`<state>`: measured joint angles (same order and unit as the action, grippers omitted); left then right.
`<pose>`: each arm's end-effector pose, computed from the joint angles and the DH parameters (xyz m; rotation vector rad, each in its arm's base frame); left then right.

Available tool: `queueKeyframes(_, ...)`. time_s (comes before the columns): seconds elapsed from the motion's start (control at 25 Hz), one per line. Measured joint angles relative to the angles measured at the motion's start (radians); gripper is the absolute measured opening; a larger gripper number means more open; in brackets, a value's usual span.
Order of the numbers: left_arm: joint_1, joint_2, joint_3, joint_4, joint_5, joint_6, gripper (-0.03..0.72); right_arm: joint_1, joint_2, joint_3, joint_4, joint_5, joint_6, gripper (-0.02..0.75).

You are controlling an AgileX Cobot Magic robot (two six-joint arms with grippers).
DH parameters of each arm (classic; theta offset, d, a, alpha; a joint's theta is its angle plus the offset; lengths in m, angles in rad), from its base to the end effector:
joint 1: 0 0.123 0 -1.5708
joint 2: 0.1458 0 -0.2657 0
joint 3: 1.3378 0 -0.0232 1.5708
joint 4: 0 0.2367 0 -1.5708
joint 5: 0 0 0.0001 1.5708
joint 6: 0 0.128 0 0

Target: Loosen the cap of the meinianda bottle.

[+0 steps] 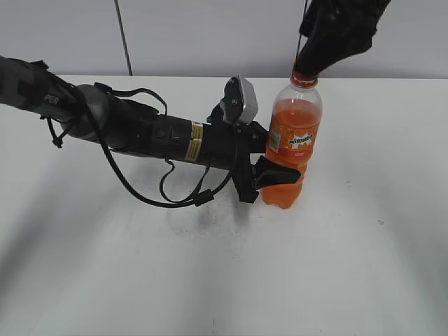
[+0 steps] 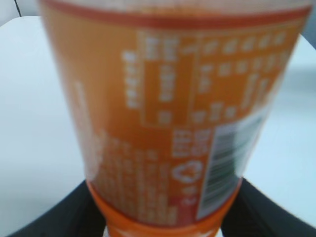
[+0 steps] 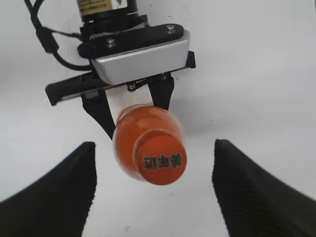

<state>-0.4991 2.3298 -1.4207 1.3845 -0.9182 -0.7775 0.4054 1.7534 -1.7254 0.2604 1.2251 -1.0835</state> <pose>0.3507 -0.3049 0.0854 1.3951 1.5019 -0.9573 0.3284 0.1747 0.2980 -1.7724 1.9991 0.1509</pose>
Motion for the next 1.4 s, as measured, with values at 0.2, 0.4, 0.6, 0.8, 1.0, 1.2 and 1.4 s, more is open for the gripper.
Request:
queueKeyframes(0.2, 0.0, 0.0, 0.0, 0.002, -0.001, 0.0, 0.393, 0.0, -0.026, 0.0, -0.023, 0.0, 0.761, 0.523)
queueKeyframes(0.4, 0.0, 0.0, 0.0, 0.005, -0.003, 0.0, 0.382, 0.0, -0.018, 0.0, -0.081, 0.0, 1.136, 0.522)
queueKeyframes(0.6, 0.0, 0.0, 0.0, 0.006, -0.003, 0.0, 0.382, 0.0, 0.036, 0.0, -0.077, 0.0, 1.149, 0.52)
queueKeyframes(0.8, 0.0, 0.0, 0.0, 0.006, -0.003, 0.0, 0.382, 0.0, 0.054, 0.0, -0.075, 0.0, 1.134, 0.387)
queueKeyframes(1.0, 0.0, 0.0, 0.0, 0.006, -0.003, 0.0, 0.382, 0.004, 0.054, 0.0, -0.066, -0.003, 1.09, 0.269)
queueKeyframes(1.2, 0.0, 0.0, 0.0, 0.006, -0.003, -0.001, 0.382, 0.004, 0.054, 0.0, -0.05, -0.003, 0.804, 0.269)
queueKeyframes(1.4, 0.0, 0.0, 0.0, 0.007, -0.003, -0.001, 0.382, 0.004, 0.053, -0.001, -0.06, -0.003, 0.028, 0.269)
